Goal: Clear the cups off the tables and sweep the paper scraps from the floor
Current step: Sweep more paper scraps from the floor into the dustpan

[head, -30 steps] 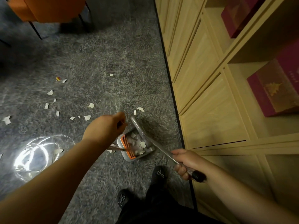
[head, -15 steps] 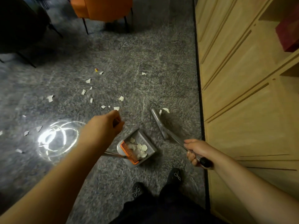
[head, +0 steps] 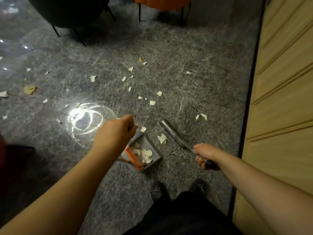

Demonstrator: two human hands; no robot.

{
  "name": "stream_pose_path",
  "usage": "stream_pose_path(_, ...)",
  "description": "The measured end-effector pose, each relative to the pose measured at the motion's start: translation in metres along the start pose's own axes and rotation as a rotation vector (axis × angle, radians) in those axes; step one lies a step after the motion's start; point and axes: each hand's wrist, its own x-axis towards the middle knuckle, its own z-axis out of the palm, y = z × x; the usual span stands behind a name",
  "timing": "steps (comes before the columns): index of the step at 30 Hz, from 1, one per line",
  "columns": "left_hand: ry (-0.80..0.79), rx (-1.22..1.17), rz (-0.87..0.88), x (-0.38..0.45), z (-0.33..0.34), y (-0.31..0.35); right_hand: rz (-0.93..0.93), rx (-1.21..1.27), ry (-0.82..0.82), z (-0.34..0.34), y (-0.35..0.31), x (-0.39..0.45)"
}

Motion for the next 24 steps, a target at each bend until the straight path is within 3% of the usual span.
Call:
stream_pose_path(7,0.046,-0.001,-0.021,0.009,0.004,-0.025,0.034,-0.164,-0.110,0.023,0.000,0.010)
stream_pose_path(16,0.063,-0.023,-0.040,-0.001,0.006,-0.045,0.060,-0.031,-0.255,0.039,0.013,-0.012)
stream_pose_path(24,0.064,-0.127,-0.043,0.006,0.001,-0.034,-0.076,-0.086,-0.191,0.031,0.026,-0.041)
